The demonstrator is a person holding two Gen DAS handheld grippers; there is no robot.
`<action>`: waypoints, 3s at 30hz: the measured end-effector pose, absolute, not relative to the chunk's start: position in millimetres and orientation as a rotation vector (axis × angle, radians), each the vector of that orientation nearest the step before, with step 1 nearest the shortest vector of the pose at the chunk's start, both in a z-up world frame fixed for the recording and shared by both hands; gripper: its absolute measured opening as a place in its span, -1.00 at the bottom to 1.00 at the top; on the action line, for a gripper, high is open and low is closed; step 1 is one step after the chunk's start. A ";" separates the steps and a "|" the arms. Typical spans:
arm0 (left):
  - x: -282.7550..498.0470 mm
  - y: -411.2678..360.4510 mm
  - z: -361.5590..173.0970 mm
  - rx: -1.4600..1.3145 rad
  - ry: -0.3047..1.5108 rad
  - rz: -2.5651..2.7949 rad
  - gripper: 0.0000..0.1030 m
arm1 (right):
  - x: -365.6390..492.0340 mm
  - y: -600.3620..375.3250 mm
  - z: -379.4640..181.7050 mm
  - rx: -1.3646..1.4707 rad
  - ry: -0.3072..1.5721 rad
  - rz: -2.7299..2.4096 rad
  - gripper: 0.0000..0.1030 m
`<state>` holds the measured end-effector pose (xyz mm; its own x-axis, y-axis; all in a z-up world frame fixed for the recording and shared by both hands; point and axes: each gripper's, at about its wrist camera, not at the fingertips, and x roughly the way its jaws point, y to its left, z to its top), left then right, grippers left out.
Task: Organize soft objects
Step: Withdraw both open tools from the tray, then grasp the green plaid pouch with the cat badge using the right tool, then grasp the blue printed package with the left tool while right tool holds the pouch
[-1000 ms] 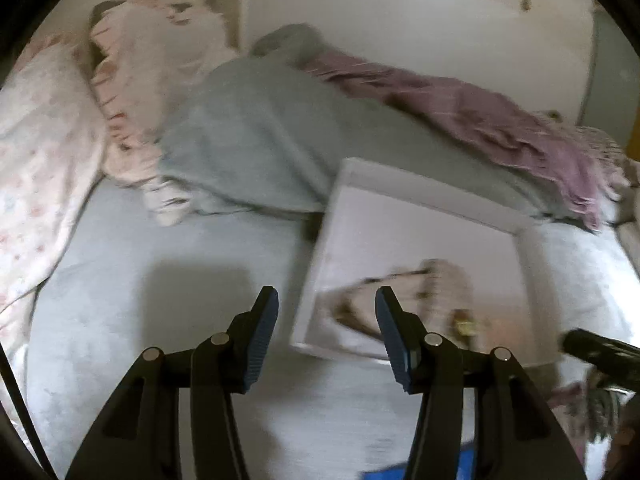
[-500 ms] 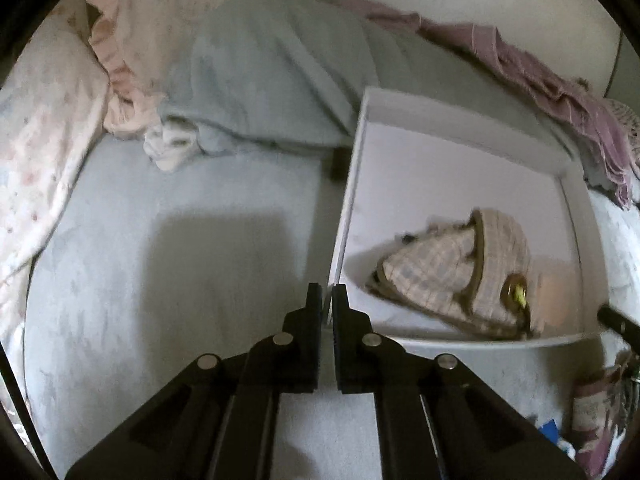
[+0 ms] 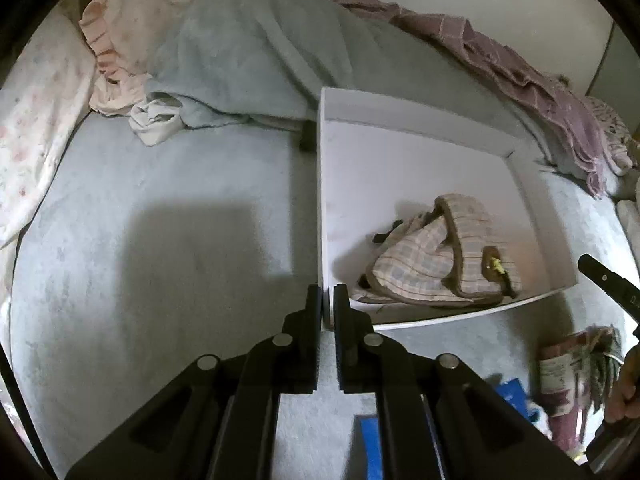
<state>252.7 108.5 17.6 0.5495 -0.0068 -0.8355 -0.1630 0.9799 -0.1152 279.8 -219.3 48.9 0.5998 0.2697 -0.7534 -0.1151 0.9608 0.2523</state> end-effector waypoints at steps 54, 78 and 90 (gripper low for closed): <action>204.1 -76.0 69.0 0.040 1.037 -0.204 -0.36 | 215.5 -335.9 46.4 0.201 1.295 0.047 0.00; 228.9 -9.7 38.5 -0.178 1.231 -0.165 -0.36 | 231.8 -307.3 31.5 0.168 1.239 0.108 0.19; 230.7 3.7 38.5 -0.217 1.248 -0.202 0.10 | 216.5 -261.3 66.0 0.162 1.151 0.343 0.19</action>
<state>230.7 3.7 38.5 0.3048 -0.2688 -0.9137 0.0334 0.9618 -0.2718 216.5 -261.3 66.0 0.3627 0.3470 -0.8649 -0.1826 0.9365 0.2992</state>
